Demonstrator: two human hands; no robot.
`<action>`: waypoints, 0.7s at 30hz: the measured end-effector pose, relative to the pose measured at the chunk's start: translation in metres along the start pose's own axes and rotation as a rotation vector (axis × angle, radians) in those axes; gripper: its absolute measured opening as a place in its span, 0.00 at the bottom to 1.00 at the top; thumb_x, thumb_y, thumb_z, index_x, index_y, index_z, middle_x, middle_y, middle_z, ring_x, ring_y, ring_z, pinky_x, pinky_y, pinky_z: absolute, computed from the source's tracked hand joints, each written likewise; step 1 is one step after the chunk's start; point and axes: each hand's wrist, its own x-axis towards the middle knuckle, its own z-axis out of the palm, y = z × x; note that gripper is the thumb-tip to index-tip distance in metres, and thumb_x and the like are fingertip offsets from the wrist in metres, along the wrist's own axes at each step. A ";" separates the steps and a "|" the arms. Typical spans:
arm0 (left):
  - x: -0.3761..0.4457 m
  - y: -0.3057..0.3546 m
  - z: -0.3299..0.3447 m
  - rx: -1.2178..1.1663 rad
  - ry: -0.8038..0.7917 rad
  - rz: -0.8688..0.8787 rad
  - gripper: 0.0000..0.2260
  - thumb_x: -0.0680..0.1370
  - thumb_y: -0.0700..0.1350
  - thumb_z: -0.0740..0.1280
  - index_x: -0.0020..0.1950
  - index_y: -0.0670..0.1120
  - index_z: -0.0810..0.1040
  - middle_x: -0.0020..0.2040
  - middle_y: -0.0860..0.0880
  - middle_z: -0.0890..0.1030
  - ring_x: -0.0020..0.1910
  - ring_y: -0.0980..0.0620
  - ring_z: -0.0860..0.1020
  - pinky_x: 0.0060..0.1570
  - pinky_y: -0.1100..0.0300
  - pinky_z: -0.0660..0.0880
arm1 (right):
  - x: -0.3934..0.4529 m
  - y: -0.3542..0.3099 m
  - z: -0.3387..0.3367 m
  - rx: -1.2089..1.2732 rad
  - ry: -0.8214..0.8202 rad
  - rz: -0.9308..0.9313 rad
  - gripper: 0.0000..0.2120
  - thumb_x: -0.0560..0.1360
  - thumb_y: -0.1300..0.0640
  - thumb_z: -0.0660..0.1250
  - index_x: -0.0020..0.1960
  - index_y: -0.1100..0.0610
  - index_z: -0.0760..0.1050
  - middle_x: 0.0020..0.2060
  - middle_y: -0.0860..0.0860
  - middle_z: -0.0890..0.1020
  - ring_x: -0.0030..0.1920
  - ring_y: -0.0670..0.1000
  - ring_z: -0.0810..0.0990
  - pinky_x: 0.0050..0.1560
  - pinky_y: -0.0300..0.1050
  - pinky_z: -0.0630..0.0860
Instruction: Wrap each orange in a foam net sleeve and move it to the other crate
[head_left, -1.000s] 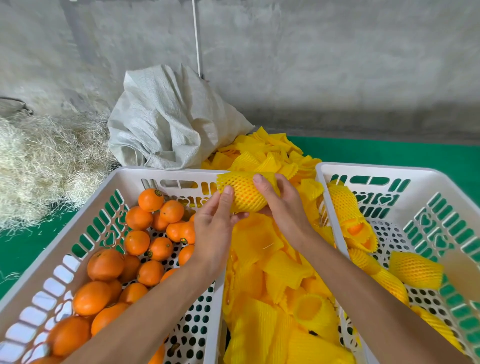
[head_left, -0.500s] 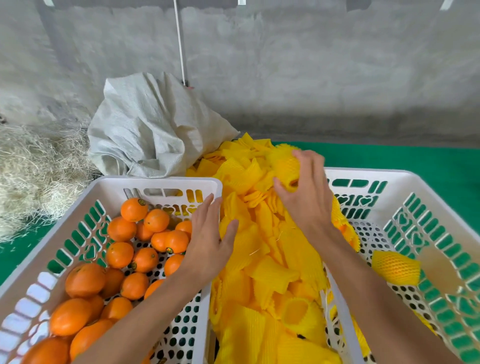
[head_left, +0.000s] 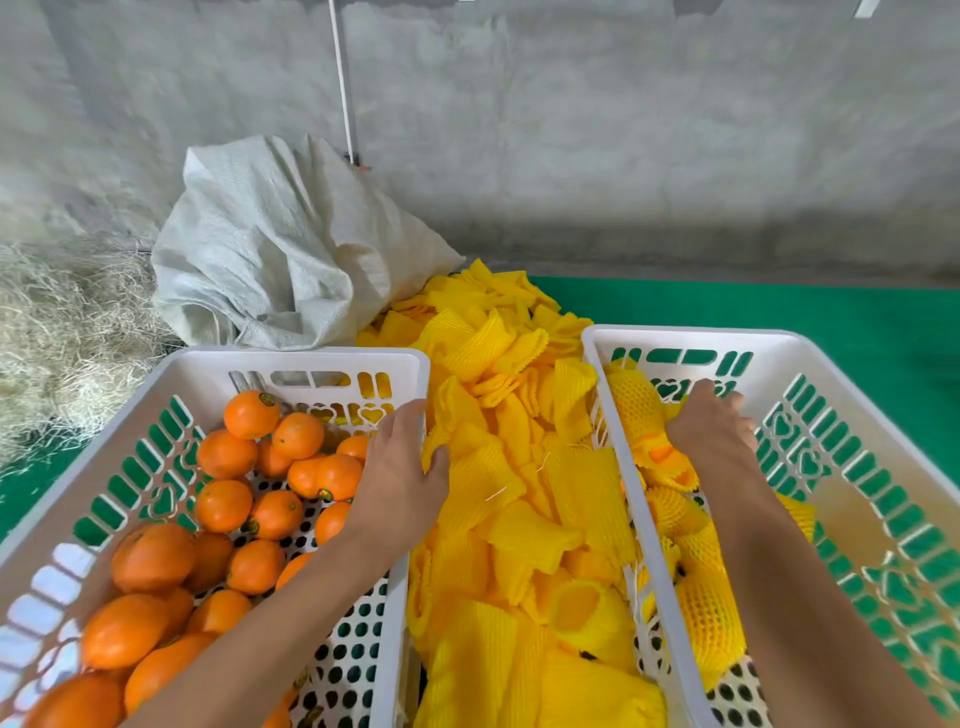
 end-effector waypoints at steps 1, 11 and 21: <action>0.000 -0.001 0.000 -0.001 0.003 -0.001 0.25 0.85 0.44 0.65 0.81 0.46 0.62 0.78 0.47 0.66 0.77 0.48 0.62 0.72 0.56 0.63 | 0.000 0.002 -0.002 -0.003 -0.020 0.019 0.24 0.80 0.61 0.64 0.75 0.59 0.63 0.72 0.63 0.63 0.68 0.72 0.67 0.63 0.64 0.73; -0.001 -0.004 0.000 -0.022 -0.003 -0.034 0.22 0.85 0.41 0.62 0.78 0.50 0.61 0.65 0.44 0.73 0.54 0.35 0.78 0.47 0.39 0.80 | -0.070 -0.066 -0.034 0.344 0.191 -0.833 0.09 0.81 0.54 0.66 0.58 0.55 0.81 0.50 0.53 0.86 0.49 0.55 0.83 0.51 0.50 0.80; 0.014 -0.011 -0.014 -0.115 0.072 -0.071 0.17 0.88 0.43 0.58 0.77 0.42 0.63 0.34 0.47 0.75 0.31 0.45 0.75 0.28 0.55 0.66 | -0.125 -0.097 0.049 -0.126 -0.204 -1.002 0.34 0.74 0.39 0.73 0.73 0.54 0.69 0.65 0.56 0.74 0.66 0.58 0.74 0.61 0.52 0.75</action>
